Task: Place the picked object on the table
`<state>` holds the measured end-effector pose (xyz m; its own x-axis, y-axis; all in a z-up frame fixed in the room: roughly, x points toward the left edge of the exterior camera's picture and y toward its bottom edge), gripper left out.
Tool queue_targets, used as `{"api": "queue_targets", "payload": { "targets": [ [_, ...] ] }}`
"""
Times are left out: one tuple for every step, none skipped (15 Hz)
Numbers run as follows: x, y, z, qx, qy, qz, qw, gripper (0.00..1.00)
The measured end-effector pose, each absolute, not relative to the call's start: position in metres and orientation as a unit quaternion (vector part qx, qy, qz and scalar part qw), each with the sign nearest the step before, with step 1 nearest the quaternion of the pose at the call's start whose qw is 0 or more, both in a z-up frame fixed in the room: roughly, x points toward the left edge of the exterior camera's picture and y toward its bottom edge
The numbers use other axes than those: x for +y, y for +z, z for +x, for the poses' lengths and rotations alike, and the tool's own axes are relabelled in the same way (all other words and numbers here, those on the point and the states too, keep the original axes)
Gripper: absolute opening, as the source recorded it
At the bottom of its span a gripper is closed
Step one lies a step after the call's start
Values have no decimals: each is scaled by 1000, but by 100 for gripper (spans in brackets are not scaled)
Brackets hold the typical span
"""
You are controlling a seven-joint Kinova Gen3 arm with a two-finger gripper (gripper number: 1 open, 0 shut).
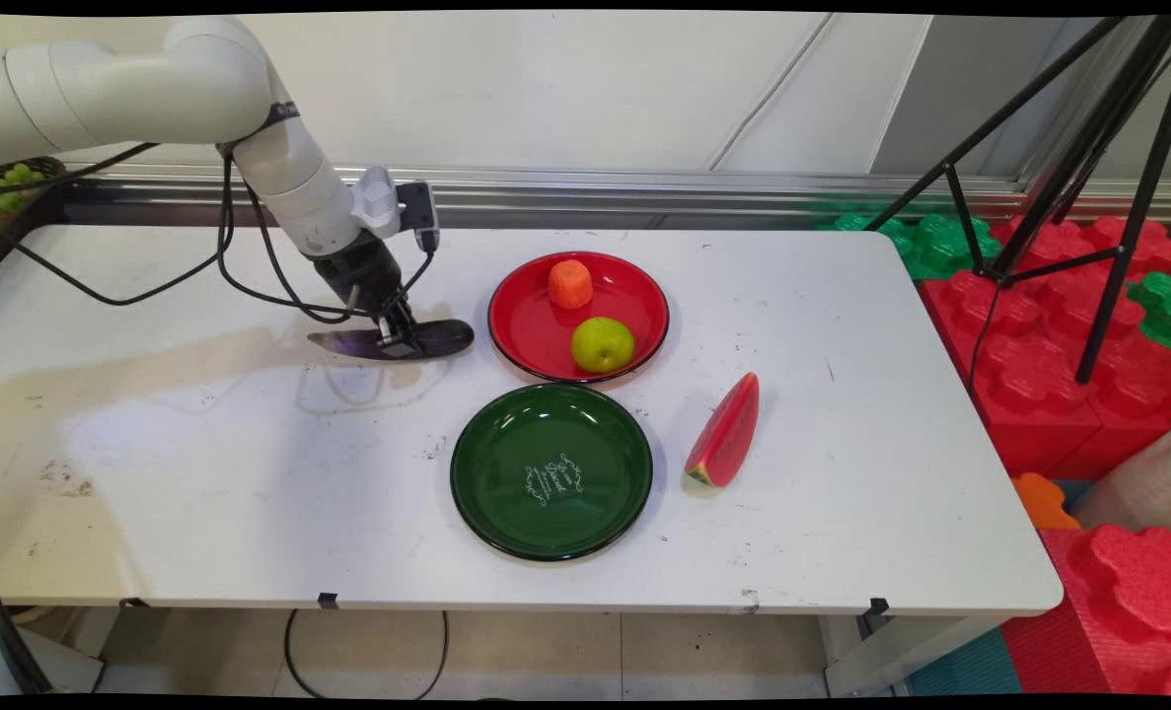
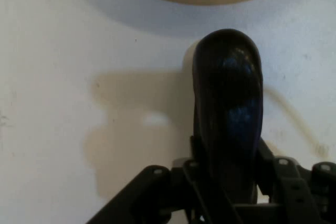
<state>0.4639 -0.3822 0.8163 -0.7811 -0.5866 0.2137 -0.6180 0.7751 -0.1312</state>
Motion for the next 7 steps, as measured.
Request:
{"api": "queue_targets", "payload": {
  "targets": [
    [-383,816,464,-939,98,319,85,0],
    [-383,817,464,-939,98,317,90,100],
    [-383,818,464,-939,99,315,93,100],
    [-383,819,465,-939,100,314,99,100],
    [-382,821,466,-939,102,312,106,100],
    [-381,824,467,-939,103,309,112,100],
    [-380,827,468,-939,104,306,119,100]
  ]
}}
